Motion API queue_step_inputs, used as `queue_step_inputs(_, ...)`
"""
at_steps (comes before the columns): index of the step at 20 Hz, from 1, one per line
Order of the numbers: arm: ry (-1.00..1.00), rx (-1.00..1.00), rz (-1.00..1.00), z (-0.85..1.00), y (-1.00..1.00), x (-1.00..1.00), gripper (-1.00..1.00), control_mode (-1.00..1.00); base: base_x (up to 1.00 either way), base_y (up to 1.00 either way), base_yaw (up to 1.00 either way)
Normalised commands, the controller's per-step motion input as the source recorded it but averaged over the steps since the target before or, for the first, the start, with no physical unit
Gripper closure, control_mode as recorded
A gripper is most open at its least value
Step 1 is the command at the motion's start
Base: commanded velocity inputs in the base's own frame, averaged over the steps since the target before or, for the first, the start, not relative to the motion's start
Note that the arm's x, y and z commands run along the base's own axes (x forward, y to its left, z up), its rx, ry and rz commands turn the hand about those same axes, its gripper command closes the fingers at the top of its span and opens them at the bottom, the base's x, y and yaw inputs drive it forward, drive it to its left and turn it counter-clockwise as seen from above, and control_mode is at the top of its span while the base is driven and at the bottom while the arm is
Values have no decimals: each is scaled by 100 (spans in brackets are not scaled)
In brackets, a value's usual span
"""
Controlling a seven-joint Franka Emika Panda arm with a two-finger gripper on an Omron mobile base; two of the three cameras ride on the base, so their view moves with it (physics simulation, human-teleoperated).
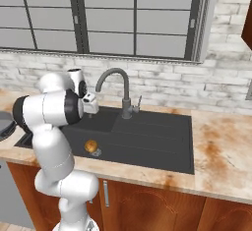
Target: Dump the potato from the pot into the sink. Then turn on the water and wash the potato. Then turn off the water and put the potato back in the pot.
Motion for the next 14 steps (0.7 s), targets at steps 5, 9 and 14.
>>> queue_step_inputs(5,-7,0,-2,-60,0,40,-100,-100,0,0,0)
queue_step_inputs(9,0,0,-5,-82,-4,2,-100,-100,0,0,0)
queue_step_inputs(14,0,0,-2,-77,-2,0,-100,-100,0,0,0)
